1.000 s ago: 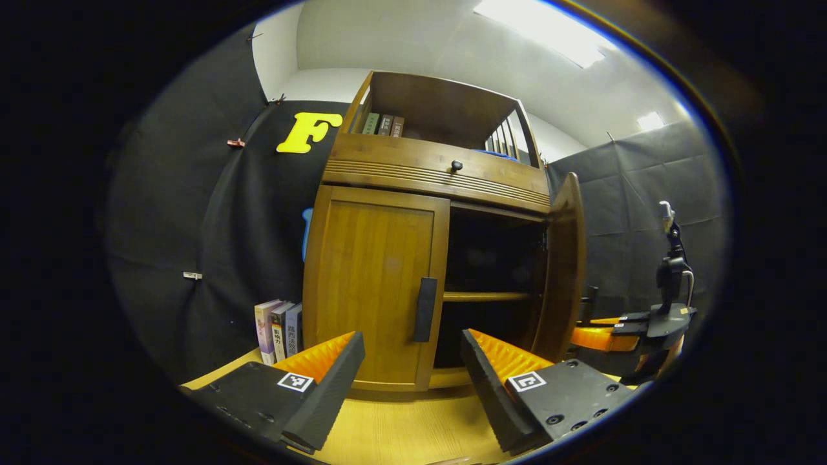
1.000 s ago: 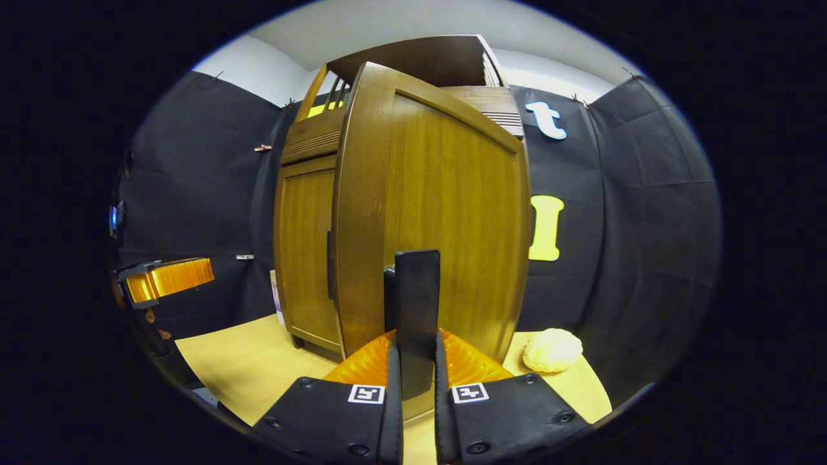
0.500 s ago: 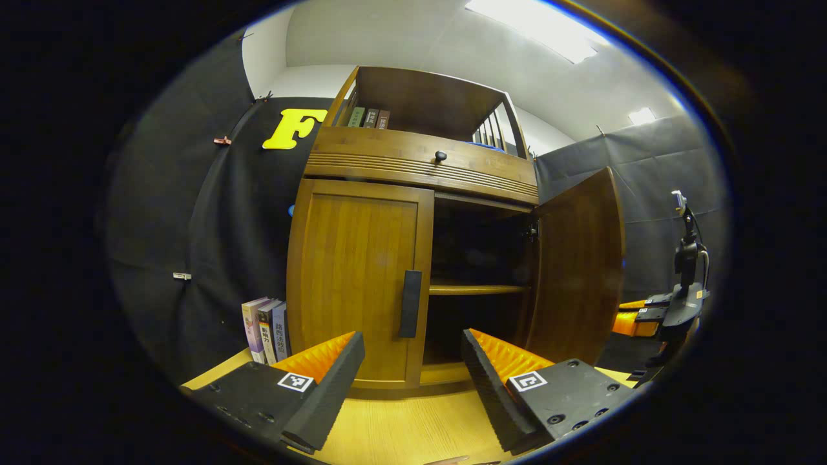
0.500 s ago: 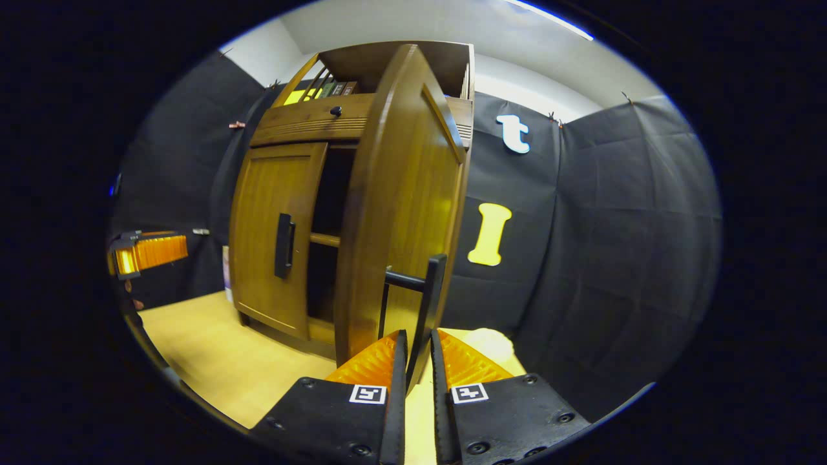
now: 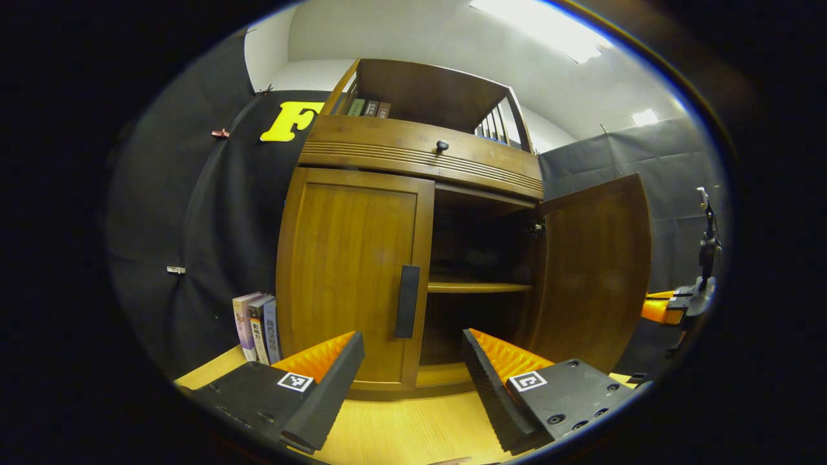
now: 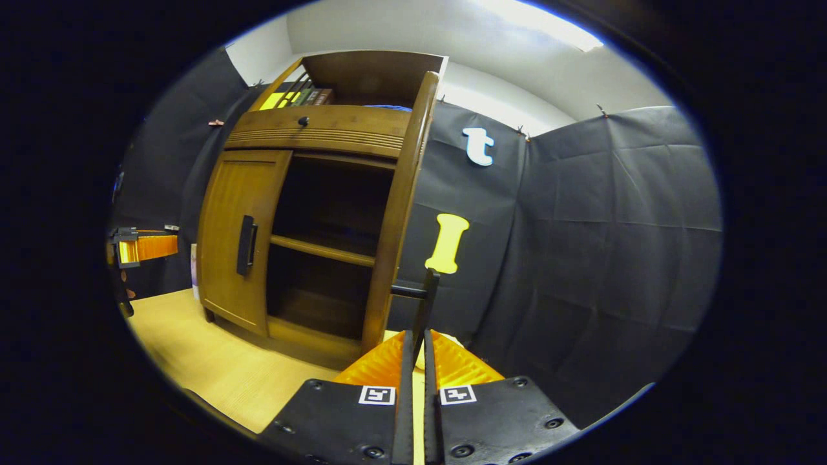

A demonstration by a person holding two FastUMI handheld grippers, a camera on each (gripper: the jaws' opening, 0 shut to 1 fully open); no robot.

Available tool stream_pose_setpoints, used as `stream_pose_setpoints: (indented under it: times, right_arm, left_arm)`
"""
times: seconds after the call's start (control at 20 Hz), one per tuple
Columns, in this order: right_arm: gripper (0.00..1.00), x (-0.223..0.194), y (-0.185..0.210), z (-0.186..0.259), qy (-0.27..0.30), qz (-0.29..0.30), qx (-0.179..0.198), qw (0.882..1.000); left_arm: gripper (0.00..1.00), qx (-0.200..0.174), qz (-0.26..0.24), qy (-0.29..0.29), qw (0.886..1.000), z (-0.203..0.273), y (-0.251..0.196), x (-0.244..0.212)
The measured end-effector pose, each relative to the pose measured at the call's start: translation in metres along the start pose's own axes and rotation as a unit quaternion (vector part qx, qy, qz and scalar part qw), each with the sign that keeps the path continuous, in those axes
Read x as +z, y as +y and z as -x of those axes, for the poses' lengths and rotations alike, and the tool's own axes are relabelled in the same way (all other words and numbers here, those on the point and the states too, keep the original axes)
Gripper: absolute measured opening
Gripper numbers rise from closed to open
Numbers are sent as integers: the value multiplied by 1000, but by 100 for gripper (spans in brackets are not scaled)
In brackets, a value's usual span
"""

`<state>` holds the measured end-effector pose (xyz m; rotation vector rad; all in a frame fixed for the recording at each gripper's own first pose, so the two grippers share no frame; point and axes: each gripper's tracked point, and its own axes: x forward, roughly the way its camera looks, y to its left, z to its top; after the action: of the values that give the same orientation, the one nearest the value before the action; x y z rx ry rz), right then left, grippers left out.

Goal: Open the right door of the double-door shoe cabinet with the right hand, and open the left door with the left hand.

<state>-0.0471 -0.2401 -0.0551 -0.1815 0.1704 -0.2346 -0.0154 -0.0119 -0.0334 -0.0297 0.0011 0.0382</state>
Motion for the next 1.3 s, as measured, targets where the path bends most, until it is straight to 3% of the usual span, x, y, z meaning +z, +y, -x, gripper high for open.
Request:
stream_pose_setpoints:
  times: [0.1,0.25,0.4,0.5,0.65,0.85,1.15,1.3]
  right_arm:
    - [7,0,-19,4,-4,1,-24,1000]
    - [12,6,-10,22,-6,-29,2,1000]
    - [54,-1,7,35,-14,-16,20,1000]
    - [58,-1,13,42,-13,-8,21,1000]
    - [95,4,9,51,-26,-1,3,1000]
    - [97,4,9,56,-29,-21,7,999]
    - [97,6,-13,47,-39,-20,-7,999]
    - [97,7,-12,42,-39,-40,-3,998]
  left_arm:
    - [94,-1,2,7,1000,-7,-1,-5]
    - [94,4,0,7,1000,-14,2,-8]
    - [91,11,-18,1,1000,-32,4,-4]
    - [94,20,-31,-8,999,-51,10,0]
    - [94,20,-35,8,999,-80,9,-14]
    - [94,29,-30,28,999,-117,13,-30]
    - [90,44,-66,-8,997,-169,19,-17]
    - [79,45,-75,-19,996,-184,18,-19]
